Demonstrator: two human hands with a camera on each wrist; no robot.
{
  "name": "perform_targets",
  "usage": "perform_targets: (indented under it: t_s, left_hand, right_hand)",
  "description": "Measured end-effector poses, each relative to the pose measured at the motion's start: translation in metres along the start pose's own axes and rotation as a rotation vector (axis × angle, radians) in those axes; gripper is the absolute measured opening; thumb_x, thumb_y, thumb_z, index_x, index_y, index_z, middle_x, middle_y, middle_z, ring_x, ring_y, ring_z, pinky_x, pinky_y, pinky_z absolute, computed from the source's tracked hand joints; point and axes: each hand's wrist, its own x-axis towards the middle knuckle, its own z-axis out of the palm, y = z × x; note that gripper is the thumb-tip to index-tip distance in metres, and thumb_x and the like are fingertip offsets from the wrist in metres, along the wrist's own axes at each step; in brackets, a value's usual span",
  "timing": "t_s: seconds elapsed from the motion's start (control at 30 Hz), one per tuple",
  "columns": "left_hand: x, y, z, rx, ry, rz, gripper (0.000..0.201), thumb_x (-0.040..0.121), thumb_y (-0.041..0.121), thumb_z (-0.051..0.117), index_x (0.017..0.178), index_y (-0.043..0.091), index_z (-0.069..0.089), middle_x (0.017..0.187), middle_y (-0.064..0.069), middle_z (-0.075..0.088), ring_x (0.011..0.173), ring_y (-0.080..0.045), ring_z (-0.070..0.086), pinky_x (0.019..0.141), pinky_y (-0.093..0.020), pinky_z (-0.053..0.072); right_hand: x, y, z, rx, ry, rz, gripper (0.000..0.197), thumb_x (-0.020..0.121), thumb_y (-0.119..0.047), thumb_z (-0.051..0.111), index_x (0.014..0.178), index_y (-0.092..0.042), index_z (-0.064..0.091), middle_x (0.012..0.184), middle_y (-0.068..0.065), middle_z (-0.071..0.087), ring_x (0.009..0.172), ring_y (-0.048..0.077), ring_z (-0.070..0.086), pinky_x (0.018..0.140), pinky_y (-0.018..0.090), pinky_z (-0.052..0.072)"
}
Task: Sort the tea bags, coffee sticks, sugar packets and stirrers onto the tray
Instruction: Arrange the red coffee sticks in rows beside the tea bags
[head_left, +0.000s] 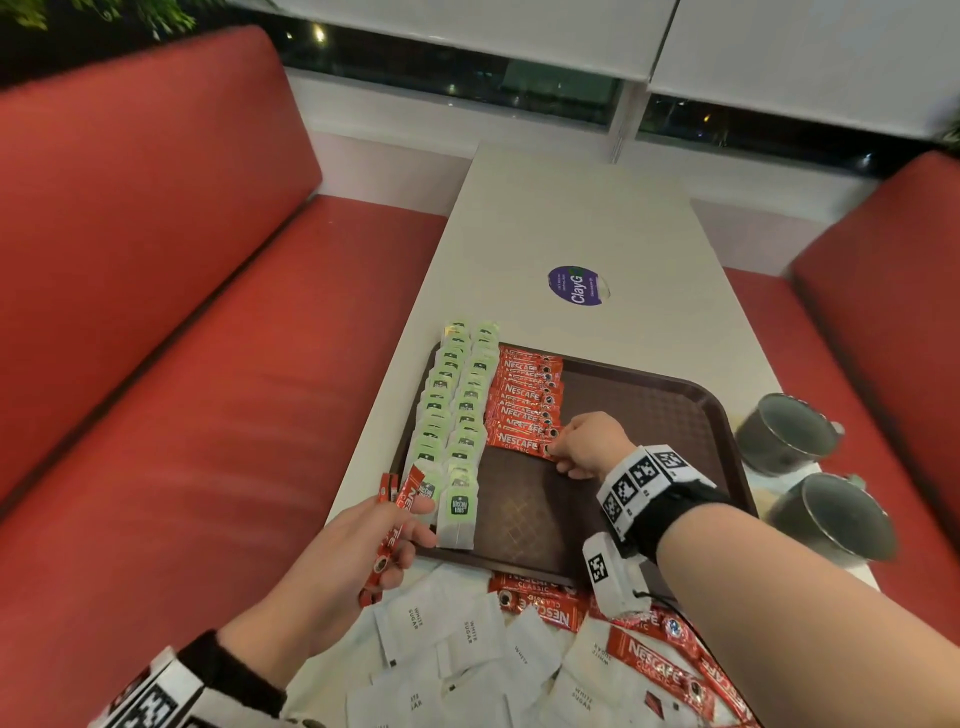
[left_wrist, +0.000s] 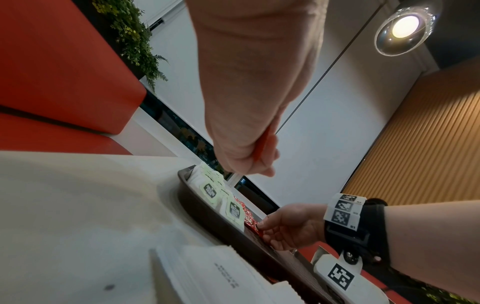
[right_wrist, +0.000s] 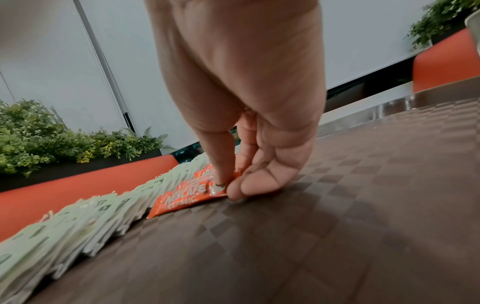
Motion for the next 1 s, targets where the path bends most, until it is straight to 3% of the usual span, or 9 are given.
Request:
perform_targets:
  t_s: [0.2,0.27,0.37,0.47,0.57,0.63,0.83,0.93,1.0]
  left_hand:
    - [0.0,0.0,0.0,0.006,0.013,0.007,0.023,0.093,0.018,0.049,0.106,0.01,0.066,0.062,-0.003,0.058,0.045,-0.009,0.035,0.04,-0.018,0.023]
    - [0.0,0.0,0.001,-0.012,0.012,0.011,0.022,0.094,0.016,0.048,0.107,0.008,0.065,0.066,-0.004,0.061,0.044,-0.008,0.038,0.039,-0.017,0.026]
    - [-0.001,0.0,0.002,-0.02,0.008,0.014,0.023,0.094,0.013,0.047,0.108,0.007,0.063,0.067,-0.004,0.062,0.042,-0.007,0.04,0.038,-0.016,0.028]
    - [-0.002,-0.002,0.002,-0.006,0.003,0.012,0.022,0.094,0.015,0.048,0.107,0.008,0.064,0.066,-0.004,0.06,0.042,-0.007,0.039,0.038,-0.017,0.027]
    - [-0.002,-0.004,0.001,0.027,-0.009,-0.005,0.025,0.091,0.022,0.054,0.105,0.004,0.066,0.073,-0.011,0.055,0.046,-0.01,0.035,0.042,-0.019,0.026]
    - [0.0,-0.006,-0.001,0.031,-0.01,-0.01,0.027,0.089,0.023,0.056,0.104,0.004,0.067,0.076,-0.013,0.053,0.048,-0.011,0.034,0.045,-0.022,0.024]
    - [0.003,-0.008,-0.005,0.043,0.0,0.0,0.025,0.091,0.022,0.052,0.102,0.006,0.067,0.075,-0.012,0.053,0.047,-0.012,0.032,0.047,-0.024,0.021]
    - [0.002,-0.008,-0.005,0.012,-0.026,-0.004,0.024,0.09,0.023,0.054,0.106,0.011,0.067,0.078,-0.012,0.061,0.052,-0.013,0.038,0.048,-0.024,0.024]
    - [0.001,-0.008,-0.005,-0.003,-0.072,-0.023,0.023,0.091,0.023,0.056,0.107,0.011,0.068,0.083,-0.012,0.068,0.059,-0.016,0.045,0.052,-0.025,0.029]
  right_hand:
    - [-0.003,0.002,-0.001,0.036,0.03,0.01,0.026,0.087,-0.013,0.068,0.108,-0.004,0.055,0.099,0.014,0.07,0.08,0.018,0.066,0.082,0.033,0.058]
    - [-0.004,0.004,-0.003,0.072,0.034,0.009,0.026,0.087,-0.012,0.069,0.106,-0.005,0.053,0.096,0.014,0.069,0.08,0.019,0.066,0.081,0.034,0.058]
    - [-0.004,0.004,-0.007,0.124,0.005,0.027,0.014,0.089,-0.009,0.065,0.085,-0.007,0.052,0.08,0.009,0.064,0.078,0.018,0.065,0.085,0.036,0.057]
    - [-0.001,0.005,-0.01,0.184,-0.021,0.081,0.021,0.095,-0.009,0.055,0.077,-0.01,0.045,0.077,0.007,0.055,0.07,0.013,0.056,0.08,0.032,0.054]
    - [0.006,0.005,-0.007,0.208,-0.016,0.088,0.006,0.095,-0.007,0.054,0.098,-0.005,0.05,0.077,0.007,0.055,0.067,0.014,0.055,0.066,0.027,0.051]
    - [0.009,0.006,-0.005,0.23,-0.03,0.11,0.022,0.096,-0.008,0.054,0.116,-0.003,0.05,0.077,0.008,0.054,0.065,0.015,0.054,0.062,0.025,0.049]
    - [0.007,0.003,-0.008,0.188,-0.01,0.106,0.033,0.099,-0.009,0.046,0.13,0.001,0.047,0.077,0.008,0.053,0.068,0.017,0.056,0.067,0.027,0.051]
    - [0.0,0.002,-0.008,-0.002,0.146,-0.121,0.028,0.093,-0.009,0.051,0.118,0.0,0.06,0.086,0.007,0.06,0.085,0.02,0.059,0.086,0.038,0.053]
    - [-0.026,-0.003,-0.005,-0.049,0.209,-0.332,0.02,0.088,-0.016,0.06,0.107,-0.01,0.065,0.096,0.002,0.064,0.09,0.018,0.061,0.083,0.035,0.053]
